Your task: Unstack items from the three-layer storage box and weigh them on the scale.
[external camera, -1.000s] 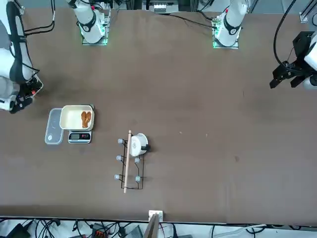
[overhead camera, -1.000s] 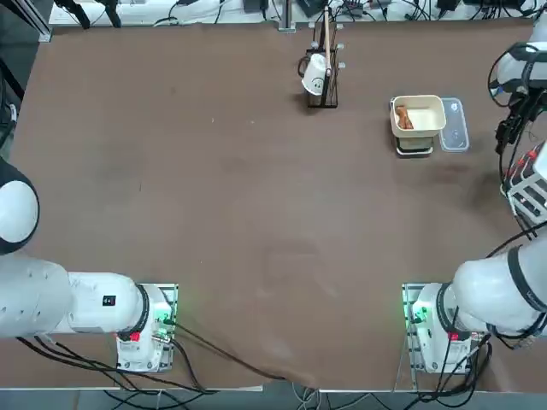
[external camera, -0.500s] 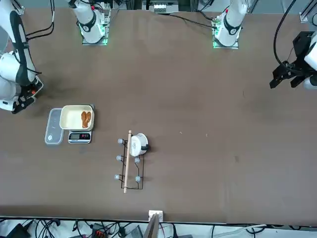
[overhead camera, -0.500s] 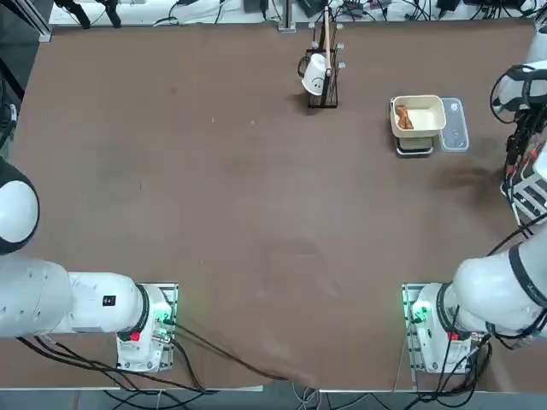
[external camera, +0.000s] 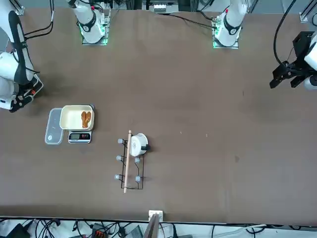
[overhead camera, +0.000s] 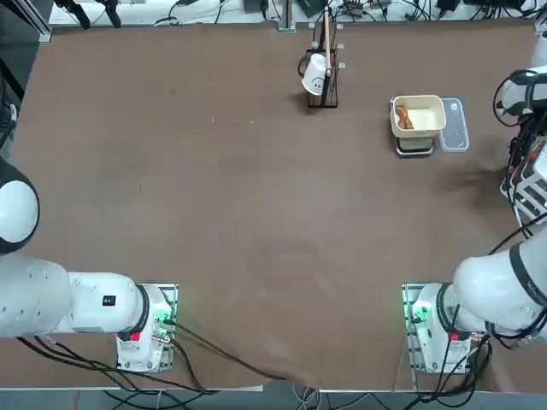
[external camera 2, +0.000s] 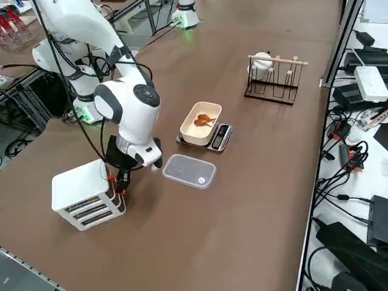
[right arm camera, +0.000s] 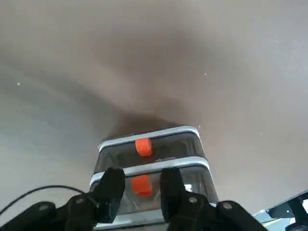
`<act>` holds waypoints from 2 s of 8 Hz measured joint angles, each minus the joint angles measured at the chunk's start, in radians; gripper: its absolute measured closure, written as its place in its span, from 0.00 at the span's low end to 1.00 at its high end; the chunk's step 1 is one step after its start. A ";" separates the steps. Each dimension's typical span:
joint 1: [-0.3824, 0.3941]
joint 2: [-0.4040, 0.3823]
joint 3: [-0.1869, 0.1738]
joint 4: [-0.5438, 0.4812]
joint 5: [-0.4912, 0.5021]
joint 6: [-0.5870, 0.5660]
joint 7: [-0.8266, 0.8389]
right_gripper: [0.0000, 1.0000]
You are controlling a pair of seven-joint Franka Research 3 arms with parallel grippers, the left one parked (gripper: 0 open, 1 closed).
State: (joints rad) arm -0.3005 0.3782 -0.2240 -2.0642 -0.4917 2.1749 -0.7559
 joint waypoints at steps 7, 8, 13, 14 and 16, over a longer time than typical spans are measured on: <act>-0.002 0.007 0.006 -0.007 -0.028 0.010 0.000 0.81; -0.002 0.007 0.009 -0.009 -0.039 0.009 0.000 0.87; -0.001 0.007 0.012 -0.010 -0.049 0.009 0.000 0.89; 0.002 0.007 0.012 -0.010 -0.050 0.009 0.000 0.89; 0.030 0.007 0.013 -0.005 -0.023 0.011 0.009 0.89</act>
State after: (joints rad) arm -0.2702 0.3851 -0.2105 -2.0693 -0.5148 2.1855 -0.7472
